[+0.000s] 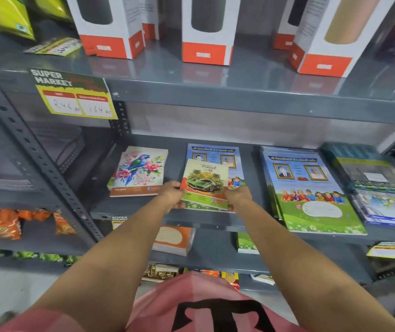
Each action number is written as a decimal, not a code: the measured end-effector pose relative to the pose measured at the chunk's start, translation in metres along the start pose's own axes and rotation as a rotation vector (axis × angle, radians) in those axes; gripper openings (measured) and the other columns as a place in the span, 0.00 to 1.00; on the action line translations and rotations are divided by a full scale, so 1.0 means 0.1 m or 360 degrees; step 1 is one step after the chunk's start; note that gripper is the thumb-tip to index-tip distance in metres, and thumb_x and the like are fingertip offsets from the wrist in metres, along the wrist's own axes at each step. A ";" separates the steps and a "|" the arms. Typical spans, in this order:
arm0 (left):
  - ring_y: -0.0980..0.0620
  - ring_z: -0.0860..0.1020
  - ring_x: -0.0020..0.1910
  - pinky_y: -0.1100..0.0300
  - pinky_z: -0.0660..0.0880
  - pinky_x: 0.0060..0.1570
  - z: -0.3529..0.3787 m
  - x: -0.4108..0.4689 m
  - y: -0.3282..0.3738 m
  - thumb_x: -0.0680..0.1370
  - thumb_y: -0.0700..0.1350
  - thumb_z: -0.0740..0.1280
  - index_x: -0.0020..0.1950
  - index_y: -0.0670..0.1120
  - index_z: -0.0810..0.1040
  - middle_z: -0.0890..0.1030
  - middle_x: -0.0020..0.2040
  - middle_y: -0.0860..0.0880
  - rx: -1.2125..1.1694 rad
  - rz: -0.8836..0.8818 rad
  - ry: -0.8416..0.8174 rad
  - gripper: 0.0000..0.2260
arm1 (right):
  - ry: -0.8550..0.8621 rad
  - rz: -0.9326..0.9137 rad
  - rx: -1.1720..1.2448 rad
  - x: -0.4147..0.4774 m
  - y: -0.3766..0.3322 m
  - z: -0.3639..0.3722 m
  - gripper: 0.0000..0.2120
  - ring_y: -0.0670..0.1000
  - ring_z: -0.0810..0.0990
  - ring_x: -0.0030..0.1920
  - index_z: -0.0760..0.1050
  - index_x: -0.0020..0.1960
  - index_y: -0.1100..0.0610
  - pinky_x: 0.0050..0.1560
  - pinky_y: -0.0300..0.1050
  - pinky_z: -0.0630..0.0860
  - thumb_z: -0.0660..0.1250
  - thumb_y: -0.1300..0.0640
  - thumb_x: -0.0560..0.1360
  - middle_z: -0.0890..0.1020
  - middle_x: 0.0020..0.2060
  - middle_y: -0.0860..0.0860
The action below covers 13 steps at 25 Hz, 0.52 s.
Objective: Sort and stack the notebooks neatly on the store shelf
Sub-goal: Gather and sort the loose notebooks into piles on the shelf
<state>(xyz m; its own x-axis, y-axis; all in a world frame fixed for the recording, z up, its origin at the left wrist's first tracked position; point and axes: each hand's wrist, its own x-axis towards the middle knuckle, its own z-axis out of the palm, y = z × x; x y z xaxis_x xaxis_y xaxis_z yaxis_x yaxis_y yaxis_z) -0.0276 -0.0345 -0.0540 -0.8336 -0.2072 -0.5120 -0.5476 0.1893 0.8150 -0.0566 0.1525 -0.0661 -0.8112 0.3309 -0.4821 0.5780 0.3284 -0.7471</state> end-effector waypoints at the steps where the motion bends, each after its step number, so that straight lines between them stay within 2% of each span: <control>1: 0.47 0.79 0.39 0.61 0.81 0.30 -0.02 -0.02 0.01 0.79 0.39 0.64 0.66 0.42 0.73 0.77 0.58 0.43 -0.0151 -0.0018 -0.0056 0.14 | -0.0018 0.0054 0.0139 -0.01 -0.01 0.00 0.09 0.55 0.78 0.35 0.72 0.40 0.59 0.41 0.46 0.78 0.70 0.56 0.73 0.77 0.36 0.55; 3: 0.44 0.81 0.47 0.59 0.81 0.31 -0.07 -0.06 0.08 0.79 0.39 0.64 0.68 0.45 0.71 0.77 0.63 0.43 -0.0288 0.0008 -0.0089 0.17 | 0.0036 0.0084 0.0231 -0.02 -0.06 0.00 0.09 0.54 0.75 0.35 0.70 0.37 0.57 0.40 0.46 0.75 0.70 0.57 0.72 0.76 0.35 0.54; 4: 0.44 0.82 0.48 0.59 0.80 0.30 -0.11 -0.07 0.12 0.79 0.40 0.65 0.68 0.46 0.71 0.78 0.62 0.44 -0.0306 0.0036 -0.0077 0.17 | 0.0083 0.0054 0.0213 -0.02 -0.08 0.01 0.08 0.55 0.76 0.37 0.71 0.38 0.57 0.40 0.47 0.76 0.70 0.57 0.72 0.77 0.35 0.54; 7: 0.48 0.82 0.42 0.61 0.76 0.24 -0.32 -0.07 0.21 0.78 0.42 0.65 0.66 0.47 0.72 0.79 0.56 0.49 -0.0280 0.0167 0.0067 0.16 | 0.0105 -0.0149 0.0290 -0.13 -0.28 0.17 0.03 0.55 0.76 0.39 0.77 0.40 0.57 0.41 0.48 0.76 0.67 0.59 0.72 0.80 0.40 0.55; 8: 0.48 0.82 0.41 0.61 0.75 0.24 -0.42 -0.05 0.22 0.78 0.42 0.65 0.66 0.48 0.73 0.78 0.54 0.50 -0.0257 0.0212 0.0159 0.16 | 0.0096 -0.0207 0.0362 -0.18 -0.35 0.25 0.02 0.56 0.76 0.41 0.79 0.42 0.57 0.44 0.49 0.77 0.68 0.60 0.72 0.80 0.42 0.54; 10: 0.50 0.80 0.37 0.60 0.74 0.27 -0.68 -0.01 0.17 0.79 0.43 0.64 0.66 0.48 0.74 0.78 0.51 0.50 -0.0218 0.0267 0.0347 0.15 | 0.0062 -0.0291 0.0421 -0.28 -0.51 0.49 0.06 0.57 0.78 0.50 0.80 0.49 0.58 0.55 0.51 0.79 0.69 0.60 0.72 0.80 0.48 0.54; 12: 0.51 0.78 0.34 0.59 0.77 0.30 -0.97 0.00 0.07 0.79 0.43 0.63 0.65 0.49 0.76 0.79 0.51 0.48 -0.0108 0.0268 0.0488 0.15 | -0.0017 -0.0357 0.0386 -0.39 -0.64 0.75 0.07 0.57 0.79 0.55 0.81 0.50 0.58 0.58 0.53 0.78 0.70 0.60 0.73 0.82 0.54 0.55; 13: 0.49 0.79 0.36 0.57 0.79 0.33 -1.12 0.00 0.00 0.79 0.44 0.63 0.64 0.49 0.77 0.81 0.52 0.47 -0.0008 0.0270 0.0558 0.14 | -0.0061 -0.0376 0.0356 -0.44 -0.68 0.87 0.06 0.56 0.79 0.55 0.81 0.50 0.58 0.58 0.52 0.78 0.70 0.60 0.73 0.82 0.55 0.55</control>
<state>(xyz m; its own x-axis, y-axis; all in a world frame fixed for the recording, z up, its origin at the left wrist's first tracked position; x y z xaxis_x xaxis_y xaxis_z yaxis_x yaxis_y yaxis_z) -0.0195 -0.1414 -0.0235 -0.8368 -0.4888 -0.2465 -0.4028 0.2447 0.8820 -0.0676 0.0382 -0.0338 -0.9257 0.2341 -0.2970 0.3429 0.1884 -0.9203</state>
